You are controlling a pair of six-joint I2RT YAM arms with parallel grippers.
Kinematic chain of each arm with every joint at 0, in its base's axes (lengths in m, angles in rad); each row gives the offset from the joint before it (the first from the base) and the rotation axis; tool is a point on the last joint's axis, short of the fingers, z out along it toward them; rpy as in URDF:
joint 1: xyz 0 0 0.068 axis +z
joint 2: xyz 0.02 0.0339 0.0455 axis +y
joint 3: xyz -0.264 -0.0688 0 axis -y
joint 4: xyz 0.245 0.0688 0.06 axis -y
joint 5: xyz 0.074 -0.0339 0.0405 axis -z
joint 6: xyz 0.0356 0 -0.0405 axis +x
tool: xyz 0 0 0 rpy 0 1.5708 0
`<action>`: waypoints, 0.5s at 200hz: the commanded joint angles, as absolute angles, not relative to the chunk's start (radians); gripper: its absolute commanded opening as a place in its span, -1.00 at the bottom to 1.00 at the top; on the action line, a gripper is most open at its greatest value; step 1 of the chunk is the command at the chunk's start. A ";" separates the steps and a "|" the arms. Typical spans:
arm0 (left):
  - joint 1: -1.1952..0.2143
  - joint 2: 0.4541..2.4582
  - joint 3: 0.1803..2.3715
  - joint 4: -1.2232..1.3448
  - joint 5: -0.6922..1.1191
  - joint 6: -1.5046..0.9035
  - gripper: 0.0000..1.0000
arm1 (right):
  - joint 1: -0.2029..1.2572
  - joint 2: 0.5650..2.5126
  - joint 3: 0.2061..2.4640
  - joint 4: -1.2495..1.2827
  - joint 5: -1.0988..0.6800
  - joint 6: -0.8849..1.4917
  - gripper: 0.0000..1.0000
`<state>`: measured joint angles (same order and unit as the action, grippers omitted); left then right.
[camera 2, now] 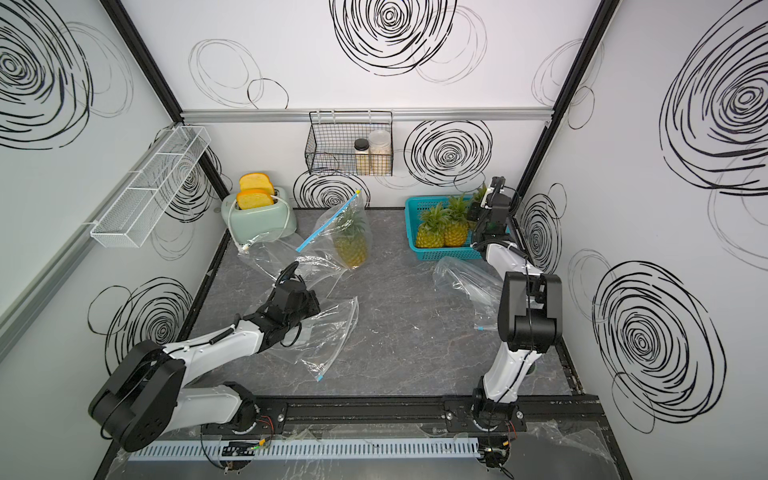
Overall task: Open the zip-top bag and take out the pineapple
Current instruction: Place the zipper food storage bag at the center of the board.
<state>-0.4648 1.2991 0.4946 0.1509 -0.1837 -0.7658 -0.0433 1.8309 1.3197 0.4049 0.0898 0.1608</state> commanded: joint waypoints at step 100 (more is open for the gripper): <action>-0.468 1.279 0.540 0.134 -0.219 -0.744 -1.00 | -0.037 1.993 1.523 0.482 0.138 0.155 -1.00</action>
